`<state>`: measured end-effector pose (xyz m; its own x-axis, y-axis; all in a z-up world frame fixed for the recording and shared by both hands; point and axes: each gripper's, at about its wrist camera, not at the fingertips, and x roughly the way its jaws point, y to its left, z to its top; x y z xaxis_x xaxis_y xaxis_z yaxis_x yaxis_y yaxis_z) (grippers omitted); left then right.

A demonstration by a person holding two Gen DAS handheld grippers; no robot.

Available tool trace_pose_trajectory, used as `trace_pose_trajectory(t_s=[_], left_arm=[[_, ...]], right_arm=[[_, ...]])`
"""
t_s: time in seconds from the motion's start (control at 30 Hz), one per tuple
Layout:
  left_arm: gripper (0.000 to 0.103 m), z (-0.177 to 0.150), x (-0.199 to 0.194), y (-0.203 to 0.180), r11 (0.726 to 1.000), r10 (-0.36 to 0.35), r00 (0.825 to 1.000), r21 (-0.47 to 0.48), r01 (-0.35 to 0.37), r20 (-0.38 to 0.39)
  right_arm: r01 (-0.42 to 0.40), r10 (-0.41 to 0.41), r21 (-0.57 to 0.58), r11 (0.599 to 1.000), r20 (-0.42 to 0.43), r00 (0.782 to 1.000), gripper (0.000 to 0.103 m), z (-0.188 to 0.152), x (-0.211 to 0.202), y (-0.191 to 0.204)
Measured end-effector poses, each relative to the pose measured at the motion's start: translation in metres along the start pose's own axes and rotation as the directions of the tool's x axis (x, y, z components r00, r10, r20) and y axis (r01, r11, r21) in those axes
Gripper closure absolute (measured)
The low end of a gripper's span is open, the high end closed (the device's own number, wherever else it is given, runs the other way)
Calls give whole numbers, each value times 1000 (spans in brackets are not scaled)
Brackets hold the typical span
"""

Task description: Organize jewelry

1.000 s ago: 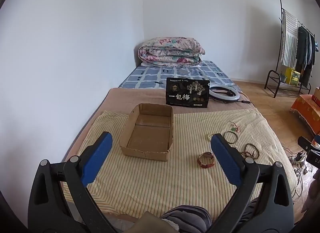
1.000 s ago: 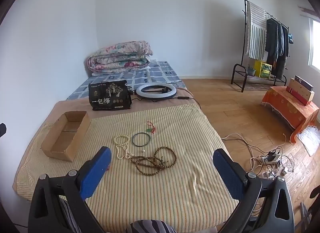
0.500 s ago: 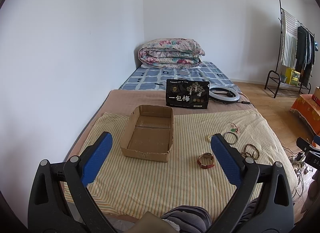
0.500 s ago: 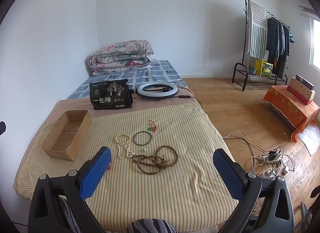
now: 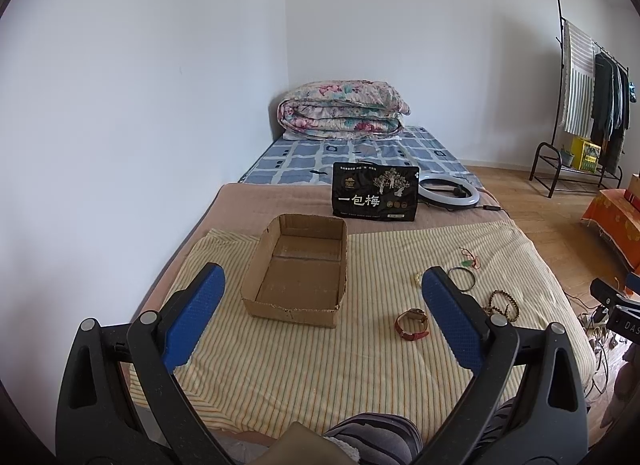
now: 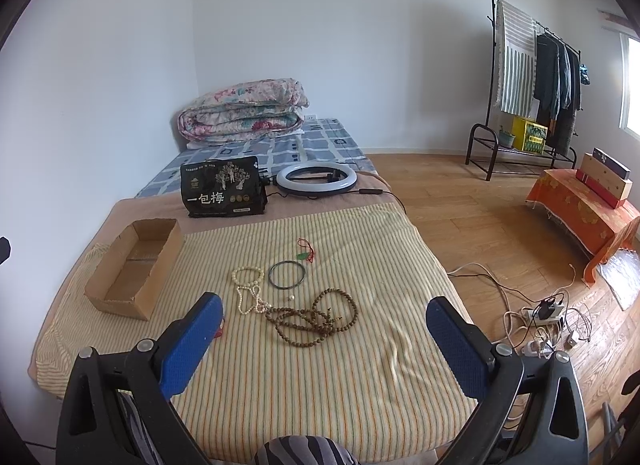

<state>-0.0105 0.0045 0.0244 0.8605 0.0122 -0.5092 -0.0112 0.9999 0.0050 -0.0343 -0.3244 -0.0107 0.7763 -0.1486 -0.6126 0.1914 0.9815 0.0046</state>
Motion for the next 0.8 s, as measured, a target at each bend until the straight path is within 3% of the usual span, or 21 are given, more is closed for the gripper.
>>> trace_pose_trajectory(t_s=[0.8], left_arm=[[2, -3, -1, -1, 1000, 1, 1000, 4, -1, 2]], right_arm=[[-4, 4, 0, 1000, -14, 1000, 0, -3, 5, -1]])
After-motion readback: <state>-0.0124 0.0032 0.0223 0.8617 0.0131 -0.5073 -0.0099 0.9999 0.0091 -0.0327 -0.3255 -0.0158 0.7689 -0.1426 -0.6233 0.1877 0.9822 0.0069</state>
